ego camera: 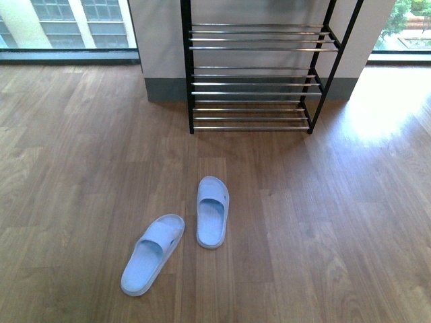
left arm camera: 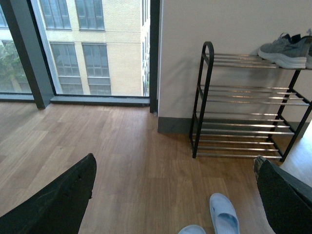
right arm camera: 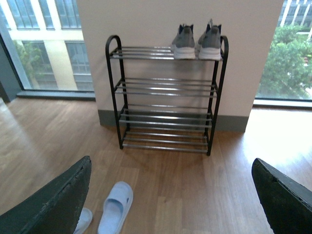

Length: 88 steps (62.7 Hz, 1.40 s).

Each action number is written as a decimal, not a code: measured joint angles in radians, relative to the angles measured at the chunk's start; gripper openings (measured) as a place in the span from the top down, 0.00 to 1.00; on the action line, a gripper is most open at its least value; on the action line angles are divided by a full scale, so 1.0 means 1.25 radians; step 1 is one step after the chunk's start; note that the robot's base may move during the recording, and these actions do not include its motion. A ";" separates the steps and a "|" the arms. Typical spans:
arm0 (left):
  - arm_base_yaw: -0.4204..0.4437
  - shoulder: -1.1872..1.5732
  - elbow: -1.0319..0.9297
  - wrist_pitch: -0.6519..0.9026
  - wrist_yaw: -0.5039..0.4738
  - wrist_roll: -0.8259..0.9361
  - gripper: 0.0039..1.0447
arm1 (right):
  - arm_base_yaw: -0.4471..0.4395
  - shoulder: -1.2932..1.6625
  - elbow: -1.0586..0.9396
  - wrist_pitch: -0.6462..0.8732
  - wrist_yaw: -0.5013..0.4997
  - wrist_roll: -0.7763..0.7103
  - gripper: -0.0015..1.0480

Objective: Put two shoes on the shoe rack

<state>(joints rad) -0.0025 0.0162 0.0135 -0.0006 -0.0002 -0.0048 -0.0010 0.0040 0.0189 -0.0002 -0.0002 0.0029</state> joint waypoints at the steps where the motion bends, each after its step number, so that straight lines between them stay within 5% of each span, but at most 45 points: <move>1: 0.000 0.000 0.000 0.000 0.000 0.000 0.09 | 0.000 0.000 0.000 0.000 0.000 0.000 0.09; 88: 0.000 0.000 0.000 0.000 -0.002 0.000 0.09 | 0.000 0.001 0.000 0.000 -0.002 0.000 0.09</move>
<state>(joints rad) -0.0025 0.0162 0.0135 -0.0006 -0.0029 -0.0044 -0.0010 0.0048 0.0189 -0.0002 -0.0032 0.0029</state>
